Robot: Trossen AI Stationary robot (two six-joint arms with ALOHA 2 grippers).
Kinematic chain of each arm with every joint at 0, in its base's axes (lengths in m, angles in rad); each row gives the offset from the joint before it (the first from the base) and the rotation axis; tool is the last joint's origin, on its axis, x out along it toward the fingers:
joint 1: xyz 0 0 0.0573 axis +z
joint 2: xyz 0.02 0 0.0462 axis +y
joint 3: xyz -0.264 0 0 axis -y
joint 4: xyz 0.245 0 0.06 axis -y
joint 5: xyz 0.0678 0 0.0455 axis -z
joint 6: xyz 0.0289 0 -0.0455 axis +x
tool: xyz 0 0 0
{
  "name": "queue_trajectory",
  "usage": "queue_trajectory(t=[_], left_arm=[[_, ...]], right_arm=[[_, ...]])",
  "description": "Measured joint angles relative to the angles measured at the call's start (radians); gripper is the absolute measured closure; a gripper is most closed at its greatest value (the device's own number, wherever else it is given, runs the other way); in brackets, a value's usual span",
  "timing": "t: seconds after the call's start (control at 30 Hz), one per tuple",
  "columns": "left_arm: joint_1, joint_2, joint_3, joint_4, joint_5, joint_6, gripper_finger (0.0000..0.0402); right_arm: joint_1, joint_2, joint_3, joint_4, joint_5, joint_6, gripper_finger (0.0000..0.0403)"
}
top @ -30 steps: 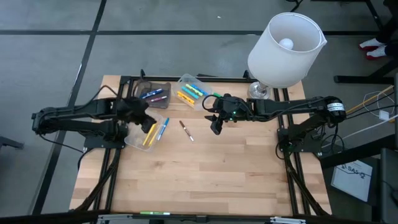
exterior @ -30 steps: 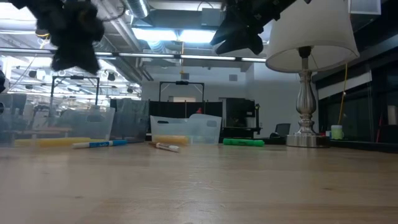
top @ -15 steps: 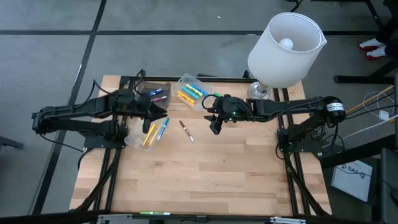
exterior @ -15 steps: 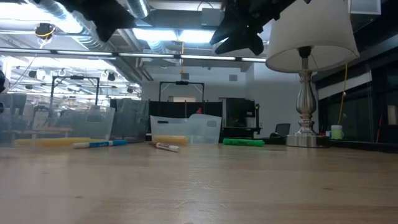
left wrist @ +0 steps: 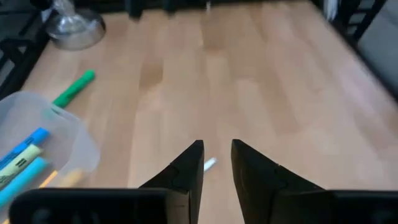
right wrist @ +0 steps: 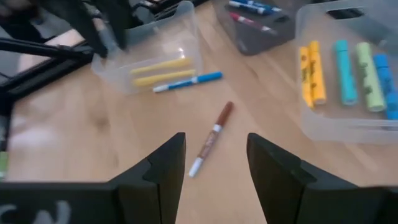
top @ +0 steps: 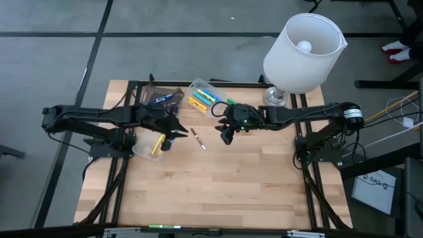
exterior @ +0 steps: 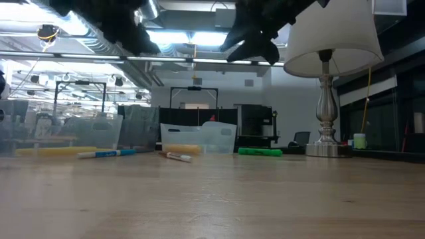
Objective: Pick & Place Markers
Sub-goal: Put the brown marker into the black bin
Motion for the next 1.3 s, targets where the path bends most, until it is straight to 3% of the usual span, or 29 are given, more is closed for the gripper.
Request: queue_trajectory(t=[0.27, 0.6, 1.03, 1.3], left_arm=[[-0.005, 0.228, 0.15, -0.145, -0.138, 0.194, 0.033], [-0.005, 0.476, 0.275, -0.255, -0.184, 0.487, 0.034], [-0.01, 0.613, 0.276, -0.213, -0.2, 0.699, 0.0343], [-0.012, 0.66, 0.277, -0.196, -0.195, 0.714, 0.0343]], right_arm=[[0.0, -0.002, 0.071, -0.01, -0.013, -0.012, 0.0232], [0.0, -0.004, 0.152, -0.009, -0.01, -0.027, 0.0232], [-0.003, -0.004, 0.263, -0.018, 0.03, -0.092, 0.0232], [-0.004, -0.001, 0.272, -0.019, 0.029, -0.093, 0.0232]])
